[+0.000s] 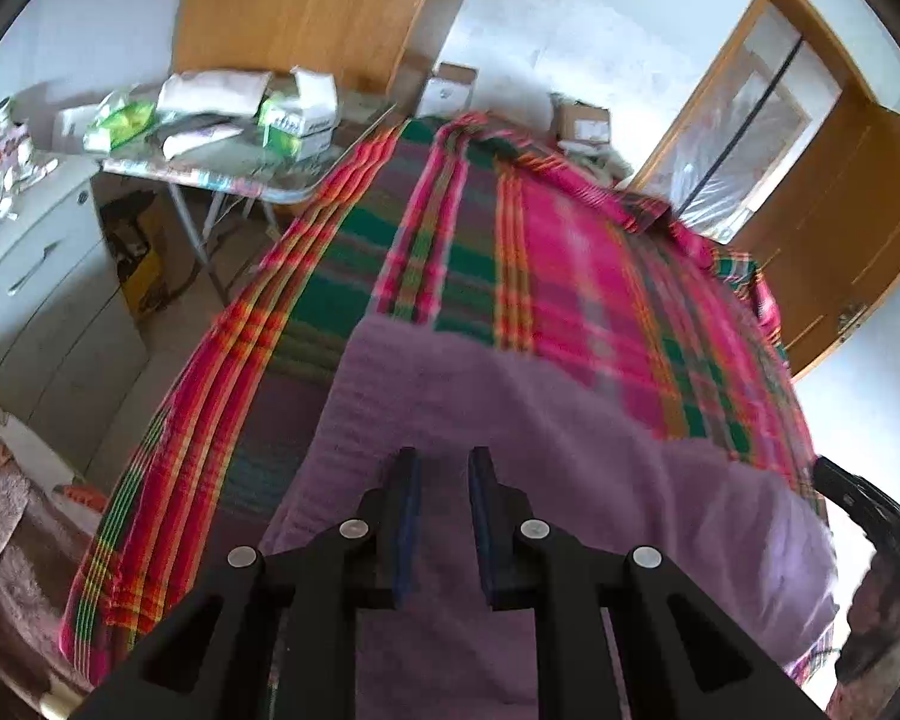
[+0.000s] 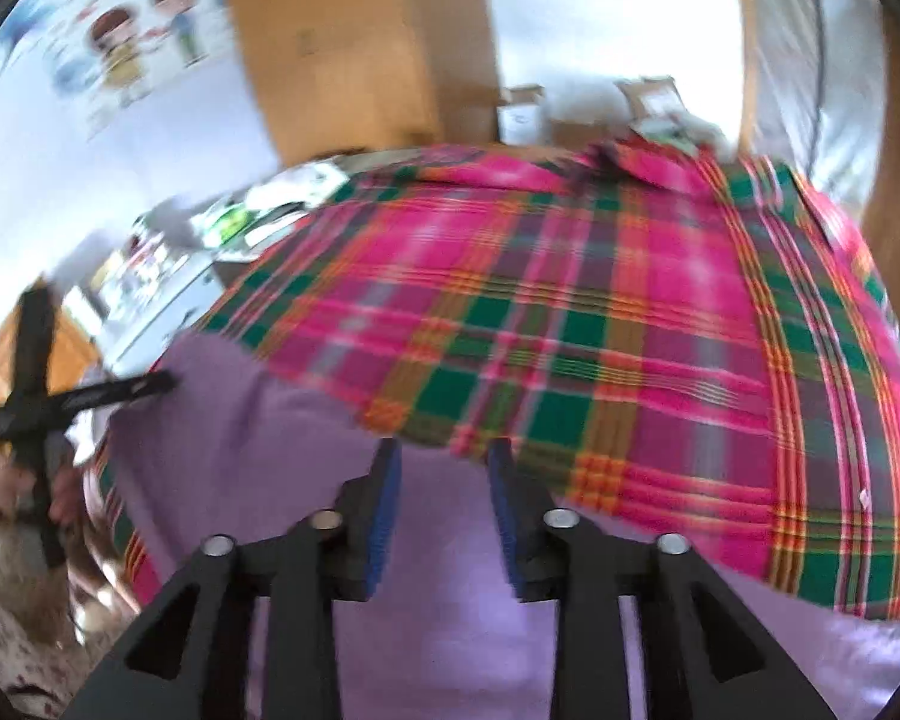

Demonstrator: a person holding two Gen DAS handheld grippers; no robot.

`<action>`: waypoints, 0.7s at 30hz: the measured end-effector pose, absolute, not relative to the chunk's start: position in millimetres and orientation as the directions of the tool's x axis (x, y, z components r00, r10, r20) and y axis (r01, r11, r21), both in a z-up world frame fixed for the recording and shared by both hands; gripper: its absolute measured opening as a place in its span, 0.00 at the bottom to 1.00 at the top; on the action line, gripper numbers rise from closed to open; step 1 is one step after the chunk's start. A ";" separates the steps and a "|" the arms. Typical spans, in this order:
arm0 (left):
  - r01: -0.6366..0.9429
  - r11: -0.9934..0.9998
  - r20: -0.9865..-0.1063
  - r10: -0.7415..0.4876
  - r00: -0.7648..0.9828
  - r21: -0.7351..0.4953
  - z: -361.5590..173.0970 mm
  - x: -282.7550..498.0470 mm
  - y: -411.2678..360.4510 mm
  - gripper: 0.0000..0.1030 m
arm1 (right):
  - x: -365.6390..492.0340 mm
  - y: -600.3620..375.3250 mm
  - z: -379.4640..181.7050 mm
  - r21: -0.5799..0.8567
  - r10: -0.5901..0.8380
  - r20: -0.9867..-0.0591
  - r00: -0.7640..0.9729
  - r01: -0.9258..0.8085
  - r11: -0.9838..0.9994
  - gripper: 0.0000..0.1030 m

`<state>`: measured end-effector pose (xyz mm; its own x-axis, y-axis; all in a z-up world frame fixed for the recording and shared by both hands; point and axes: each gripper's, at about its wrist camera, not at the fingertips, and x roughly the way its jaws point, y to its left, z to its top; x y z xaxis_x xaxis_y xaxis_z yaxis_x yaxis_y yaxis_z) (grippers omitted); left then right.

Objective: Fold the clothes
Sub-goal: 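Grasp the garment's folded edge with the left tool while the right tool grasps its other end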

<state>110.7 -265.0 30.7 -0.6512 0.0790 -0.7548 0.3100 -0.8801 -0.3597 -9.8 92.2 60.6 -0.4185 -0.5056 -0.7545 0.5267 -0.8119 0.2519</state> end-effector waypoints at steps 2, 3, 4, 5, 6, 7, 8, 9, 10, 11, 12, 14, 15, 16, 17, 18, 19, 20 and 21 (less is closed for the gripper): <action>0.296 -0.885 -0.745 0.082 -0.662 -0.360 36.7 107.2 -263.0 0.16 | -31.0 102.0 49.1 0.324 -0.526 -0.771 -0.359 0.490 -0.809 0.36; 0.294 -0.887 -0.745 0.079 -0.662 -0.355 38.8 103.6 -261.8 0.16 | -35.2 102.2 45.2 0.336 -0.532 -0.776 -0.339 0.490 -0.804 0.36; 0.292 -0.890 -0.745 0.075 -0.663 -0.350 40.9 100.0 -260.7 0.16 | -39.3 100.4 41.5 0.348 -0.540 -0.781 -0.314 0.500 -0.793 0.36; 0.289 -0.893 -0.744 0.072 -0.664 -0.344 43.0 96.4 -259.5 0.16 | -43.0 98.6 37.8 0.360 -0.550 -0.784 -0.289 0.510 -0.781 0.36; 0.282 -0.896 -0.743 0.075 -0.666 -0.343 44.7 92.0 -258.4 0.16 | -44.4 97.0 35.3 0.381 -0.569 -0.779 -0.265 0.520 -0.764 0.36; 0.275 -0.899 -0.743 0.079 -0.664 -0.342 45.8 86.5 -257.1 0.16 | -46.3 96.3 33.0 0.413 -0.596 -0.771 -0.225 0.536 -0.736 0.36; 0.268 -0.902 -0.746 0.083 -0.661 -0.338 46.9 80.6 -255.7 0.16 | -47.8 94.7 30.2 0.431 -0.609 -0.769 -0.196 0.544 -0.720 0.36; 0.257 -0.908 -0.747 0.085 -0.660 -0.330 48.5 74.5 -252.9 0.16 | -49.3 93.1 27.3 0.450 -0.622 -0.765 -0.167 0.551 -0.703 0.36; 0.243 -0.916 -0.746 0.085 -0.660 -0.319 50.6 68.1 -249.3 0.16 | -50.8 91.7 24.5 0.468 -0.632 -0.762 -0.139 0.557 -0.686 0.36; 0.228 -0.924 -0.746 0.086 -0.660 -0.308 52.6 61.7 -245.7 0.16 | -52.4 91.8 22.7 0.475 -0.633 -0.764 -0.123 0.556 -0.682 0.36; 0.214 -0.930 -0.745 0.088 -0.661 -0.300 54.4 56.6 -242.2 0.16 | -53.7 90.7 20.2 0.485 -0.635 -0.766 -0.103 0.556 -0.675 0.36; 0.188 -0.940 -0.753 0.098 -0.651 -0.284 54.8 44.1 -236.1 0.16 | -53.2 88.4 17.8 0.508 -0.646 -0.760 -0.072 0.555 -0.659 0.36; 0.179 -0.944 -0.760 0.102 -0.642 -0.278 53.6 37.1 -233.7 0.16 | -51.9 88.6 17.6 0.522 -0.659 -0.750 -0.059 0.559 -0.644 0.36; 0.170 -0.947 -0.767 0.107 -0.633 -0.272 52.3 30.2 -231.3 0.16 | -49.9 88.6 18.1 0.537 -0.673 -0.738 -0.046 0.564 -0.627 0.35; 0.165 -0.950 -0.773 0.107 -0.625 -0.265 51.0 24.9 -229.2 0.16 | -47.8 88.6 18.6 0.552 -0.687 -0.726 -0.033 0.569 -0.610 0.34; 0.163 -0.953 -0.778 0.104 -0.619 -0.257 49.5 20.6 -227.3 0.16 | -45.9 88.2 18.7 0.561 -0.695 -0.718 -0.026 0.570 -0.600 0.33; 0.161 -0.956 -0.784 0.098 -0.613 -0.245 47.7 16.6 -225.5 0.16 | -44.1 89.3 19.0 0.567 -0.701 -0.713 -0.022 0.571 -0.594 0.29; 0.158 -0.960 -0.791 0.090 -0.606 -0.231 45.7 12.8 -223.9 0.16 | -42.5 90.2 19.3 0.573 -0.707 -0.707 -0.019 0.571 -0.588 0.26; 0.158 -0.963 -0.801 0.084 -0.593 -0.218 42.4 9.6 -223.0 0.16 | -41.3 90.8 19.2 0.579 -0.711 -0.703 -0.015 0.568 -0.585 0.25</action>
